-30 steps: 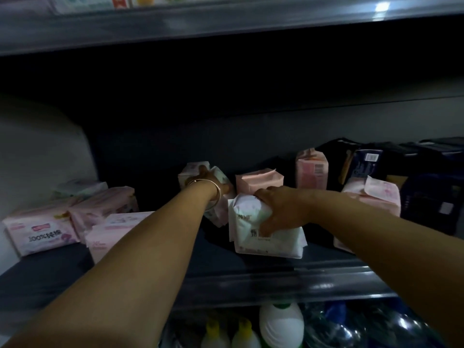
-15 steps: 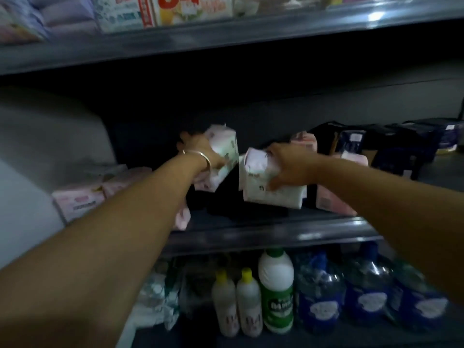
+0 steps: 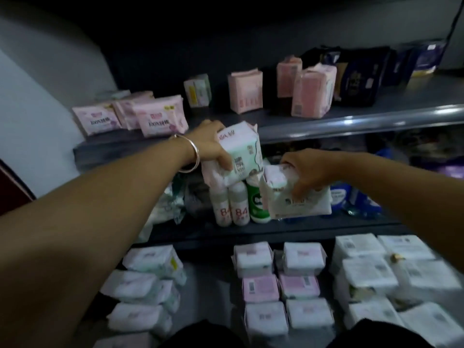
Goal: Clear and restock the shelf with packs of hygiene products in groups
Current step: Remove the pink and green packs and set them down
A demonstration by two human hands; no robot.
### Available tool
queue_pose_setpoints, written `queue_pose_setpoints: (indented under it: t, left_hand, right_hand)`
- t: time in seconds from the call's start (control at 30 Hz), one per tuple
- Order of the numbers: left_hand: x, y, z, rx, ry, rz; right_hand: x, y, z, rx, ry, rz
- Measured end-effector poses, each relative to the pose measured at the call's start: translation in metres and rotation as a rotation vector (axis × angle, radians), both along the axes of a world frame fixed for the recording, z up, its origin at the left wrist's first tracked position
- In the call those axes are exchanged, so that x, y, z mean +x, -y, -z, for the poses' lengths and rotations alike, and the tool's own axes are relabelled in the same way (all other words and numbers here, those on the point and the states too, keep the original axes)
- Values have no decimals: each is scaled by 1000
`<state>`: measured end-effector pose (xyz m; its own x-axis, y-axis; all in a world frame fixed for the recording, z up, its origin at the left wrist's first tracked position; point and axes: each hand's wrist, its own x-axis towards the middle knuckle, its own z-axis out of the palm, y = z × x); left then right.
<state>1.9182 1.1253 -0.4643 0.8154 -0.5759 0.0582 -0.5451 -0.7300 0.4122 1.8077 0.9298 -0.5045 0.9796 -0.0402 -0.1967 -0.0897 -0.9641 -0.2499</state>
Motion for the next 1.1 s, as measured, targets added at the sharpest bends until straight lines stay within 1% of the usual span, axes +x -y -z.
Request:
queue_pose_setpoints:
  t: [0.17,0.27,0.4,0.47,0.57,0.63,0.7,0.83,0.97,1.1]
  left_hand:
    - [-24,12,103,336,-183,129]
    - [-33,22,171,464,-259,185]
    - [-42,28,246,665,-182,250]
    - [-45,29,274,702,-126,264]
    - [-47,29,306,697,-11,278]
    - [-46,29,323,708,42,292]
    - [-44,30,334,719,57,312]
    - [-36,31,340,721,-28,345]
    - [-32,35,327,673,-95,367]
    - [-24,42,289,507,-204,390]
  right_hand:
    - [-27,7,93,-140,-139,9]
    - [-43,11,149,-209,-230,14]
    - [-51,11,211,-240,-297,-17]
    - [-49,10,232,-276,-274,-34]
    - [-45,10,261,-330,-190,-38]
    - [-42,10,277,-360,-149,-45]
    - [-40,10,290,-371,-123,-59]
    - [-33,10,298,-379,-125,-97]
    - [-31,13,287,-330,-166,-100]
    - [-25,14,251,-286,-134,-95]
